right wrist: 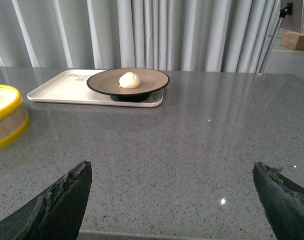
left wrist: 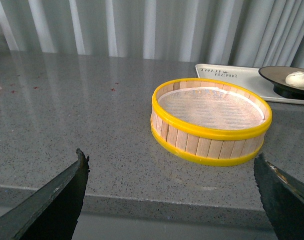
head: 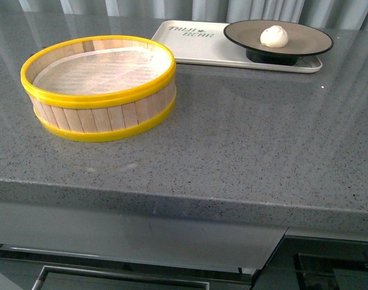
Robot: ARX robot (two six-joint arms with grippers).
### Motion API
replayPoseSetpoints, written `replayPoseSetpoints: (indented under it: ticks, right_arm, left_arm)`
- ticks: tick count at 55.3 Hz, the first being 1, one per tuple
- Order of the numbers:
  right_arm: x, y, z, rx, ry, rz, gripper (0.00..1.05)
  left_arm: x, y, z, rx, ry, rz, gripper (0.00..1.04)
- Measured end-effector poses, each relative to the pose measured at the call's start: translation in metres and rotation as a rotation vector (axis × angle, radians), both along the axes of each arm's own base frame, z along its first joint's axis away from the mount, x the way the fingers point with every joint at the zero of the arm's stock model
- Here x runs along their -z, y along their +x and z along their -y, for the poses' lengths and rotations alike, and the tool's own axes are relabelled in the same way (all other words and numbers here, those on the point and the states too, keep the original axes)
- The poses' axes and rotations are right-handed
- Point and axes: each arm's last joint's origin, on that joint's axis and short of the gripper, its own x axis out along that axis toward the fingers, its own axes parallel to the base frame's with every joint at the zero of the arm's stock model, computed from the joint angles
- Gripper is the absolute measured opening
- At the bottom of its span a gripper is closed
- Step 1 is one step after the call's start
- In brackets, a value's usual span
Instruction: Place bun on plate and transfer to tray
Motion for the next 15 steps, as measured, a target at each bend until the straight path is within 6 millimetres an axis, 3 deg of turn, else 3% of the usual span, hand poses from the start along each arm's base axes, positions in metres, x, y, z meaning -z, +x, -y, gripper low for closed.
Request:
replayPoseSetpoints:
  ticks: [15]
  right_arm:
    - [0.0000,0.0000,0.0000,0.000,0.000,0.000,0.96]
  left_arm:
    - [0.0000,0.0000,0.0000,0.000,0.000,0.000,0.98]
